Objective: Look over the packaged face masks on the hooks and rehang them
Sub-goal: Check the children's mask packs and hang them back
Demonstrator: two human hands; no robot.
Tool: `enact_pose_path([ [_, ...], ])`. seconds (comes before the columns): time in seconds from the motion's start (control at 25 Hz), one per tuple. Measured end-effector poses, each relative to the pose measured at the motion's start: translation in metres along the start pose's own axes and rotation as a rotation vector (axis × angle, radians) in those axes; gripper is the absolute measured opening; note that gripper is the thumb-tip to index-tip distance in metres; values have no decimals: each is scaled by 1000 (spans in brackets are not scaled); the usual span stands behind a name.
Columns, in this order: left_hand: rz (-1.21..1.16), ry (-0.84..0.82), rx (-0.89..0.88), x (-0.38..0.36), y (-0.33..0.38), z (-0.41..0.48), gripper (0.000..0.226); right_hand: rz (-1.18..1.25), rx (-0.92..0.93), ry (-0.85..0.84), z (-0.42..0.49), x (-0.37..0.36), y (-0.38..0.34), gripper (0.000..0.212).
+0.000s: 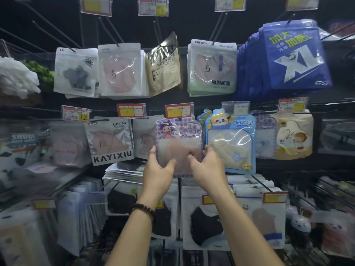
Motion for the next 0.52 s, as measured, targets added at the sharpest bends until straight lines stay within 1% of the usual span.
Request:
enact_pose_path([
  [0.12,29,49,-12,7,5,-3,70,-24,57,114,-2,13,-4,51],
  [0.2,85,137,-63,16,11,-4,55,-14,117,200,-5,23,-8,38],
  [0.28,126,216,-117,24,17,-6,45,68,147,247,-10,31,-13,28],
  [0.4,105,278,-161,35,23,-9,37,241,131,243,-14,34,-14,21],
  [0.52,-19,269,-164,38,24,-15,35,364,135,243,-20,35,-15,24],
])
Point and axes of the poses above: each hand's wrist, its own z-axis towards the middle knuckle, its own x-axis out of the back of the hand, y = z × x, the point moved 8 cm from there along z, towards the middle knuckle, and after that the axes turned 4 degrees about y, right-handed, at the moved point
